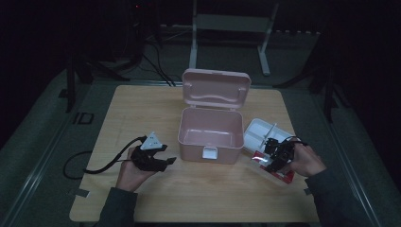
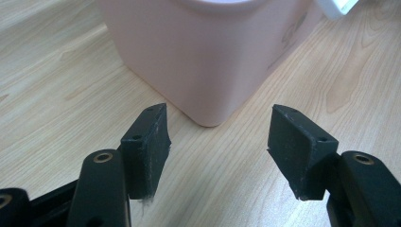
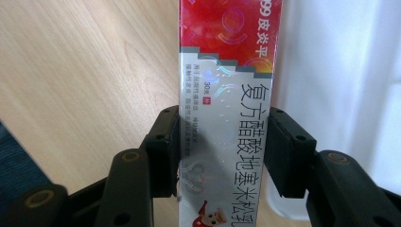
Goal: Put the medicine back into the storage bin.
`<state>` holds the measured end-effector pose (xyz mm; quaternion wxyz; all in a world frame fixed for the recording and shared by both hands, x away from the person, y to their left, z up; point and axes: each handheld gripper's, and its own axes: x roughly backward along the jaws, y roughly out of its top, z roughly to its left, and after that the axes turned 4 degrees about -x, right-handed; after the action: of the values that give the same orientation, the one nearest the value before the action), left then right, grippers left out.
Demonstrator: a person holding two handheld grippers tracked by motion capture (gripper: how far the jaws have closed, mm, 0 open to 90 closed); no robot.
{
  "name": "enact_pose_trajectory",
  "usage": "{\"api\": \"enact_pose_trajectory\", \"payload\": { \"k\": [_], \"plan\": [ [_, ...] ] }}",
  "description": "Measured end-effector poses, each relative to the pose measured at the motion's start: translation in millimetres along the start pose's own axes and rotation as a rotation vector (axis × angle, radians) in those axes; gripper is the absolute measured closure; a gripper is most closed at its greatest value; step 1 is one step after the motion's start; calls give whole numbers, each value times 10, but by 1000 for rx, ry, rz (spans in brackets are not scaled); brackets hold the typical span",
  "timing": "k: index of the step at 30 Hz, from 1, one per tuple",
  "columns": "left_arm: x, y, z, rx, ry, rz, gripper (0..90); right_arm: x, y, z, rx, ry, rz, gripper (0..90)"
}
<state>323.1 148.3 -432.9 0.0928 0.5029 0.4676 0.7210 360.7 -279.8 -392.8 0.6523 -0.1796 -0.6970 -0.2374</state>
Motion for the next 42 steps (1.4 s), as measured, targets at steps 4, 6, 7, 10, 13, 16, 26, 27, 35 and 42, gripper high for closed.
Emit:
{"api": "enact_pose_trajectory", "payload": {
  "k": [4, 6, 7, 10, 13, 16, 26, 27, 35, 42],
  "plan": [
    [-11, -2, -3, 0, -2, 0, 388, 249, 93, -8, 29, -24, -12, 517],
    [-16, -2, -4, -2, -2, 1, 388, 365, 150, -3, 45, -32, -20, 517],
    [-16, -3, -4, -3, -1, 0, 388, 416, 183, 1, 56, -35, -24, 517],
    [-4, -2, -2, -3, 0, -1, 387, 554, 295, 8, 83, -43, -24, 517],
    [1, -2, -2, 1, 3, -4, 388, 665, 422, 7, 114, -50, -30, 517],
    [-4, -2, -4, 1, 2, -4, 388, 758, 559, 17, 138, -49, -44, 517],
    [-18, -5, -7, -3, 0, -2, 388, 823, 1056, 124, 246, -52, -37, 517],
    [-18, -6, -8, -3, 0, -1, 388, 812, 1127, 142, 260, -48, -37, 517],
    [-27, -7, -8, -3, -2, 1, 388, 707, 1472, 268, 348, -44, -27, 516],
    [-30, -7, -7, -3, -2, 2, 388, 595, 1679, 363, 398, -40, 0, 517]
  ]
}}
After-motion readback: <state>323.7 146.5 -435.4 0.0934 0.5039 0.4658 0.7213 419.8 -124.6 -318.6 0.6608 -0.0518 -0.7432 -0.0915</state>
